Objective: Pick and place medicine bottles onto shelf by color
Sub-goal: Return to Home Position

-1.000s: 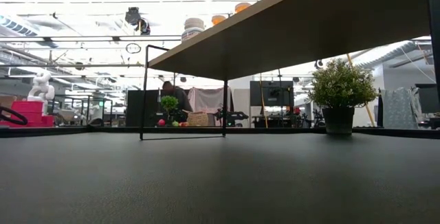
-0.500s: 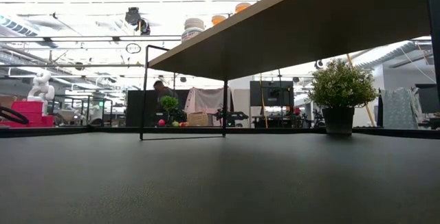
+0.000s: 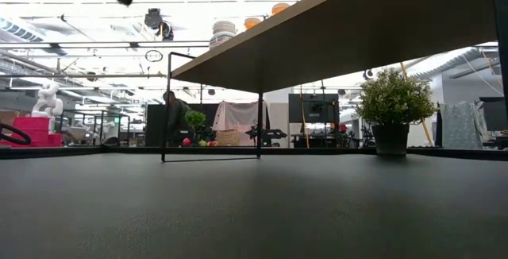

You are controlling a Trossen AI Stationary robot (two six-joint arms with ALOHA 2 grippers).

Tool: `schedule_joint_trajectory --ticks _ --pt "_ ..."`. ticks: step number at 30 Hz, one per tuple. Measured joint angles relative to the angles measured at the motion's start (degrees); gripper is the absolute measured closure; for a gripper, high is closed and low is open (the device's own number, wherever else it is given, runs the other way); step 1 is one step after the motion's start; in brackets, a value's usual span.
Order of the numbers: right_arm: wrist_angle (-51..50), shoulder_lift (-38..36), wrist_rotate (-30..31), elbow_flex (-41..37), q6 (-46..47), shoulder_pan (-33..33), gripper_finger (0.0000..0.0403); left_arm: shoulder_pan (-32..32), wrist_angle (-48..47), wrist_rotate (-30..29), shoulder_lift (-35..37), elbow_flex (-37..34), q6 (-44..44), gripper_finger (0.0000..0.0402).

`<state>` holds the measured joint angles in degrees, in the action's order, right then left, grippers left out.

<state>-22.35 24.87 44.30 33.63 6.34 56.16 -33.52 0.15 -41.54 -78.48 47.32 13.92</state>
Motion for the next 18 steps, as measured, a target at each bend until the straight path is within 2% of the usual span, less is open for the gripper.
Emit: schedule_joint_trajectory --ticks 4,9,14,18 --pt "0.66 -4.12 -1.38 -2.65 -0.97 -1.36 0.0402 3.04 16.46 7.03 4.44 -11.58 -3.75 0.0396" --pt "2.43 -6.27 -2.64 -5.61 -1.50 -2.57 0.0402 4.96 32.12 14.31 5.58 -21.38 -6.33 0.0392" --pt "3.22 -6.54 -2.65 -8.69 -1.44 -3.64 0.0402 5.57 41.62 16.26 5.58 -27.80 -7.44 0.0391" --pt "7.62 -6.96 -2.68 -12.47 -1.16 -5.15 0.0403 5.66 47.48 16.14 5.58 -31.46 -7.70 0.0398"
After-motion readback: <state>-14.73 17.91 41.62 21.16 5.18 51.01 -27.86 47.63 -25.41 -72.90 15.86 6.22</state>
